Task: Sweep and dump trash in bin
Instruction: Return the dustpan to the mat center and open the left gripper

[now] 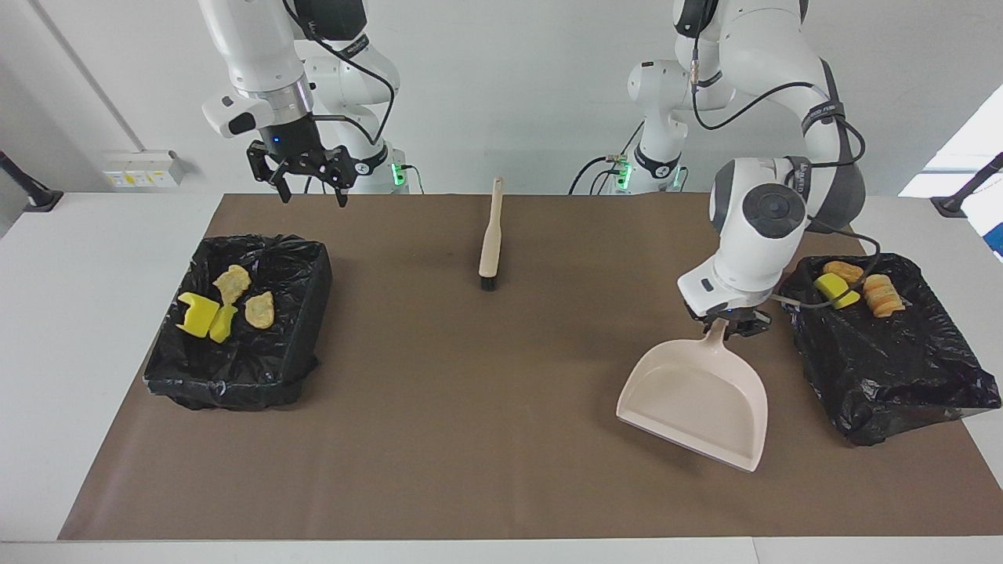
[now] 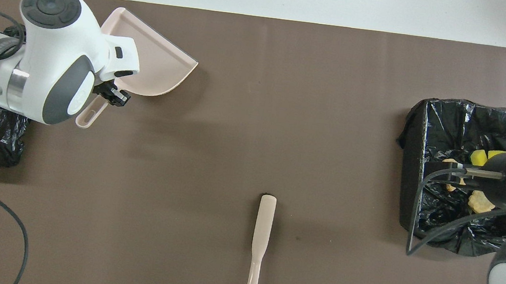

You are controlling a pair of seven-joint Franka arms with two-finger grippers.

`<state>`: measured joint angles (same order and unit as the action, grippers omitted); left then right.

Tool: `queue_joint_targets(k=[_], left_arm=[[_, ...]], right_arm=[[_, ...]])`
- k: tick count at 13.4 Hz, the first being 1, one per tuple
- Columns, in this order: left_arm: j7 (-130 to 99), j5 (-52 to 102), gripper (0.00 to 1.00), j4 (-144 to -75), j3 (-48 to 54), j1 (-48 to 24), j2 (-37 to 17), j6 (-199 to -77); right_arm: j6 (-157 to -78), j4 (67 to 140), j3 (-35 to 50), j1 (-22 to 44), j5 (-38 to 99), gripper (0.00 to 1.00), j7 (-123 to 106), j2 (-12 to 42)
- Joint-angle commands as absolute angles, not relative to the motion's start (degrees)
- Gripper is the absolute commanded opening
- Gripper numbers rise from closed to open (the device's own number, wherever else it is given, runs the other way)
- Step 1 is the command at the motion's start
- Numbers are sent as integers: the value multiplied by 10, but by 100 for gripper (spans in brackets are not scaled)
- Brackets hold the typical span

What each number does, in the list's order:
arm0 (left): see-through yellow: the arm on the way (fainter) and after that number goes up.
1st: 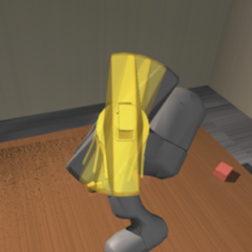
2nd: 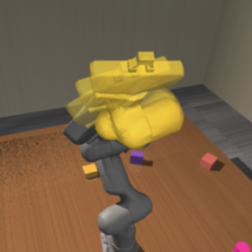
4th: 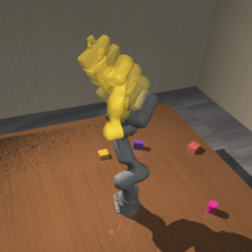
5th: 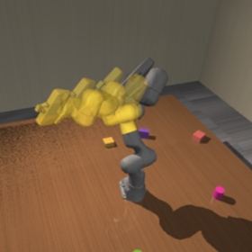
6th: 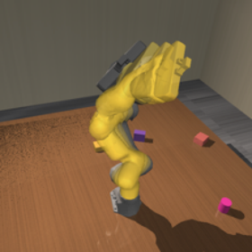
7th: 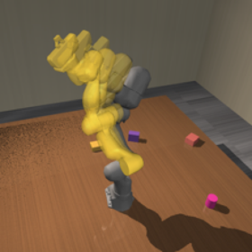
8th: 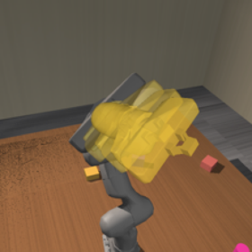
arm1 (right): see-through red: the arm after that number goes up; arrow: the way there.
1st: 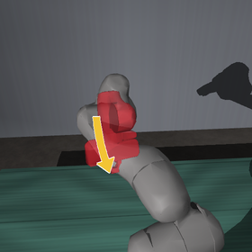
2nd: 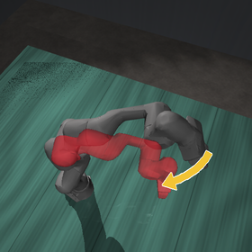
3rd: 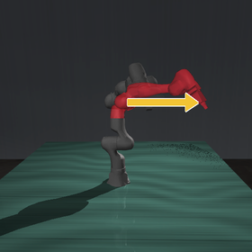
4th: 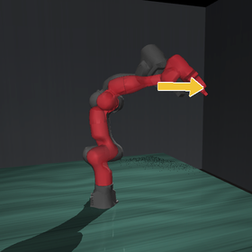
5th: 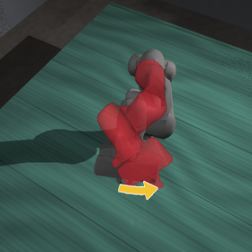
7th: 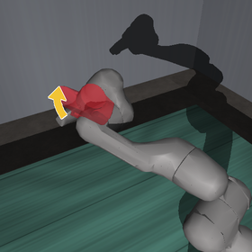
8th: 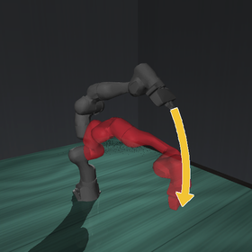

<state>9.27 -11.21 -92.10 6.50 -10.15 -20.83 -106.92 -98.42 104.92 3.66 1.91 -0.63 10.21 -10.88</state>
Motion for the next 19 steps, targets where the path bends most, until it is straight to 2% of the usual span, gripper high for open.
queue_joint_targets(k=[1,4,7,9,12,15,17,18,19], left_arm=[[0,-92,0,-918,99,-99,-218,-1083],[-140,-39,0,-923,135,-99,-220,-1138],[-179,-25,0,-919,183,-104,-232,-1148],[-247,-26,0,-918,206,-112,-259,-1199],[-266,-34,0,-918,220,-130,-299,-1223],[-269,-36,0,-911,220,-133,-301,-1222],[-267,-35,78,-911,221,-132,-300,-1222],[-266,-35,100,-911,221,-133,-298,-1222],[-263,-33,100,-911,221,-133,-293,-1223]], right_arm=[[-968,985,-34,56,-37,100,34,-71],[-945,928,-75,75,-27,100,28,-38],[-906,927,-70,76,-28,100,31,-46],[-873,936,-72,76,-25,100,33,-67],[-873,937,-71,76,-19,100,32,-67],[-877,936,-72,75,-27,100,28,-67],[-874,929,-72,74,-35,100,26,-67],[-866,926,-70,75,-32,100,25,-68],[-854,926,-69,75,-25,100,28,-69]])
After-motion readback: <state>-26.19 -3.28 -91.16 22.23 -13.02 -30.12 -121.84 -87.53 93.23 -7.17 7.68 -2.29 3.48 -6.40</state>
